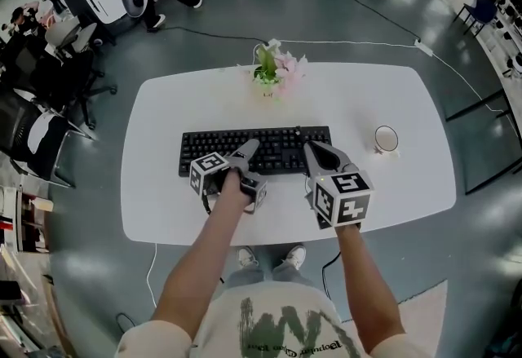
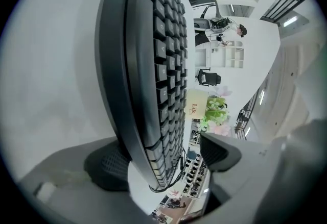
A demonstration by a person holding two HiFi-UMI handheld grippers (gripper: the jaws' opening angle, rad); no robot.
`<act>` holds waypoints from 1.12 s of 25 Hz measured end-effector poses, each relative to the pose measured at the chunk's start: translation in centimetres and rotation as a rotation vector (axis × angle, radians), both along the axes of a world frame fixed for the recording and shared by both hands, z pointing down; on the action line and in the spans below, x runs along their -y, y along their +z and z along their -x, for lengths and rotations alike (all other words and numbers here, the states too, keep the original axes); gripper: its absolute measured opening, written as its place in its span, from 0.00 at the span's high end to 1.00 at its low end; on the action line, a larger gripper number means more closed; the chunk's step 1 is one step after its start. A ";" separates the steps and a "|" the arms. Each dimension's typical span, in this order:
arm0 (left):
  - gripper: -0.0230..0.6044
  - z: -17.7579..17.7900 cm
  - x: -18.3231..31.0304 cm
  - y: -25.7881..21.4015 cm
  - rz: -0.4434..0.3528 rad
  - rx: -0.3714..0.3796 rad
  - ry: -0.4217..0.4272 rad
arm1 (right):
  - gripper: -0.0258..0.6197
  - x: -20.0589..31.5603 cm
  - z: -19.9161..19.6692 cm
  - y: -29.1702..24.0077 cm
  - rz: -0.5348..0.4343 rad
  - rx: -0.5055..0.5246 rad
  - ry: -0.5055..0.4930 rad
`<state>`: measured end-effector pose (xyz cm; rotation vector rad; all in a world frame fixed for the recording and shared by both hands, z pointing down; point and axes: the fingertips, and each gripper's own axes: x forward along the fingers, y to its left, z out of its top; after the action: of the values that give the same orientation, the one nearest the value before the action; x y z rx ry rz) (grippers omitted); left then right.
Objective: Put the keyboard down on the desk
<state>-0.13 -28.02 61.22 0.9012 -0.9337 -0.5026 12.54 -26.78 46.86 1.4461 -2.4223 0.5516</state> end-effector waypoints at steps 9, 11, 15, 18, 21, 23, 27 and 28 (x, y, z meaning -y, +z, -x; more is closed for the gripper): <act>0.30 0.1 -1.1 -0.1 -0.003 -0.011 0.015 | 0.96 -0.7 -0.3 0.4 0.015 0.006 0.014; 0.30 0.1 -1.4 -0.1 -0.001 -0.010 0.019 | 0.96 -0.9 -0.1 0.4 0.015 0.004 0.012; 0.30 0.2 -1.9 -0.2 0.001 -0.012 0.020 | 0.96 -1.1 0.0 0.2 0.012 -0.001 0.010; 0.30 0.2 -2.3 0.0 0.007 -0.013 0.021 | 0.96 -1.2 0.2 0.2 0.011 -0.002 0.007; 0.29 0.3 -2.6 -0.1 0.001 -0.011 0.028 | 0.96 -1.3 0.4 0.2 0.009 -0.004 0.004; 0.29 0.4 -2.6 -0.4 -0.010 -0.009 0.034 | 0.96 -1.3 0.6 0.2 0.007 -0.005 0.001; 0.29 0.7 -2.7 -1.4 -0.041 0.012 0.048 | 0.96 -1.2 0.8 -0.4 -0.002 -0.006 -0.001; 0.29 0.9 -2.7 -1.6 -0.049 0.025 0.050 | 0.96 -1.1 0.9 -0.6 -0.005 -0.006 -0.002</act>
<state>-1.08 -25.29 59.63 0.9745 -0.9225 -0.4744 11.67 -25.70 46.27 1.4446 -2.4217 0.5400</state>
